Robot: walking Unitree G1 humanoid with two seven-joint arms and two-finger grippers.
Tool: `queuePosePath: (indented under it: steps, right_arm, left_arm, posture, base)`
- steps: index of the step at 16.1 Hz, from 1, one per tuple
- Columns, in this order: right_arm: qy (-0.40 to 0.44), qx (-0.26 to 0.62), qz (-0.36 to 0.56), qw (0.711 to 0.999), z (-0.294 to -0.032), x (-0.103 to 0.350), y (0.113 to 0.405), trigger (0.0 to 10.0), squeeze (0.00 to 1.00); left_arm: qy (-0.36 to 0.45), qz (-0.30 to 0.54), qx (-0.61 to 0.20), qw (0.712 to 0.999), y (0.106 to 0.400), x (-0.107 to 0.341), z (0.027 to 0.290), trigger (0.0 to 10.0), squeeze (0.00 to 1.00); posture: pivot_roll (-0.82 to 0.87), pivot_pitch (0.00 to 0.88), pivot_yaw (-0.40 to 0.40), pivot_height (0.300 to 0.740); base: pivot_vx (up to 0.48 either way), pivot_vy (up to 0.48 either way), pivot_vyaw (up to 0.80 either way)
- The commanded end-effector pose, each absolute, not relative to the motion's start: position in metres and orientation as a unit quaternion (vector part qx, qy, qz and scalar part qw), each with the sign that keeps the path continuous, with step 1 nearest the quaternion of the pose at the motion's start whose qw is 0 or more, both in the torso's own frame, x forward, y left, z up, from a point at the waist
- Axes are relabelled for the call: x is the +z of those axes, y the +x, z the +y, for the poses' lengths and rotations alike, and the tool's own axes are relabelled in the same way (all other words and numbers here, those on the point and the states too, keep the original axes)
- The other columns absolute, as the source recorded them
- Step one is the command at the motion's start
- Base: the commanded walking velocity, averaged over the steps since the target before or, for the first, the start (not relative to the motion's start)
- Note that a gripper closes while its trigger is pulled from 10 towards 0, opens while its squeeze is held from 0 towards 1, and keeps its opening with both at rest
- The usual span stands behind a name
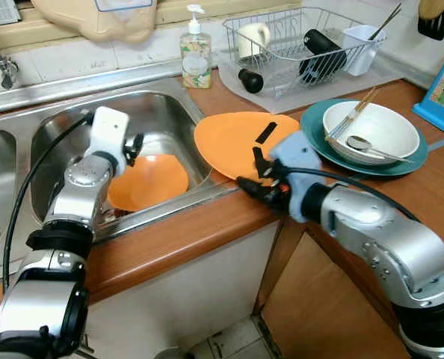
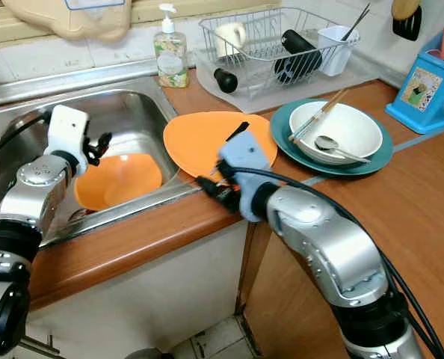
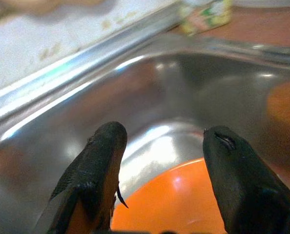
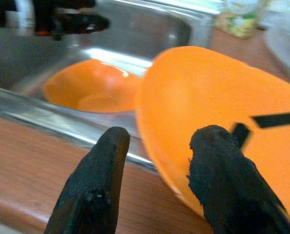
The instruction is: Kitchen organization
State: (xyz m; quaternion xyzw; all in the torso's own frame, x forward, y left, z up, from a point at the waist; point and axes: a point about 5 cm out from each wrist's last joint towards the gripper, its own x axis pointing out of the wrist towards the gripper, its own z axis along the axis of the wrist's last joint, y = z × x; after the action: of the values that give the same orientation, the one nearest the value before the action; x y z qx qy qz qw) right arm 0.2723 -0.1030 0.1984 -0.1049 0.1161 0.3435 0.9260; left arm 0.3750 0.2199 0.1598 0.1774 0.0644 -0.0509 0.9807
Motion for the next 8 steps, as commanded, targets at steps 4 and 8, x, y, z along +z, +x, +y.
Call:
queuePosePath:
  steps: [4, 8]
  right_arm:
    - [-0.072, 0.242, 0.118, 0.960, -0.126, 0.198, 0.282, 10.0, 0.00]
    - [-0.021, 0.185, 0.127, 0.974, -0.143, 0.197, 0.285, 10.0, 1.00]
  left_arm:
    - [0.131, 0.050, -0.094, 0.986, 0.371, 0.161, 0.205, 10.0, 0.00]
    - [0.001, 0.055, -0.161, 0.985, 0.363, 0.164, 0.177, 10.0, 1.00]
  posture:
    - [-0.17, 0.000, 0.056, 0.740]
    - [-0.17, 0.000, 0.058, 0.740]
  base:
    - [0.000, 0.000, 0.00]
    - [0.000, 0.000, 0.00]
